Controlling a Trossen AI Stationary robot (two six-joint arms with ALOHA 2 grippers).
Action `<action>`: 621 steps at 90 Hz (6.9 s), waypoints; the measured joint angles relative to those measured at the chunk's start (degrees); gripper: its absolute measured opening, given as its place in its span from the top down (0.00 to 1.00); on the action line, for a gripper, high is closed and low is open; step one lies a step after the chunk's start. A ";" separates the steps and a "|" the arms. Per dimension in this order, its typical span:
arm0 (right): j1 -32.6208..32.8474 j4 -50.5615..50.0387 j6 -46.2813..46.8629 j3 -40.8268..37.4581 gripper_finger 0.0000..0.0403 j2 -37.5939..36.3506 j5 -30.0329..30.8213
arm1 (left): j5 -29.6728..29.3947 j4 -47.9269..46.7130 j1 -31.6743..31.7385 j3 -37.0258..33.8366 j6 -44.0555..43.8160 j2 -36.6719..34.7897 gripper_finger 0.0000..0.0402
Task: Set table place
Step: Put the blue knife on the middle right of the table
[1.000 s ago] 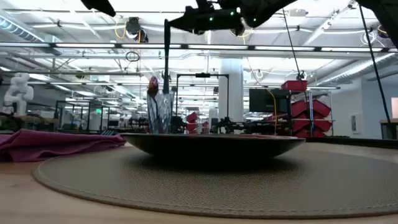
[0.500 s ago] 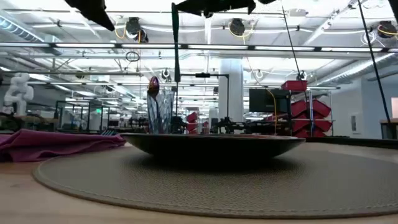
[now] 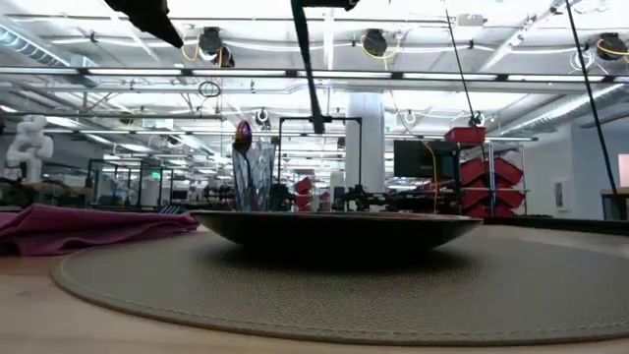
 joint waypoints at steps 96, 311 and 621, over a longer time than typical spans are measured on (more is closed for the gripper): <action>17.80 -44.27 26.24 -0.27 1.00 -0.97 16.97 | 0.02 1.78 0.00 -3.05 1.09 0.02 0.80; 13.41 17.55 39.37 -53.92 0.85 3.96 -11.43 | 6.27 12.92 -0.02 -6.45 -0.59 0.93 0.80; 13.24 -13.37 29.10 -39.23 0.93 9.36 5.62 | 10.53 16.84 -2.03 -6.43 1.02 8.13 0.80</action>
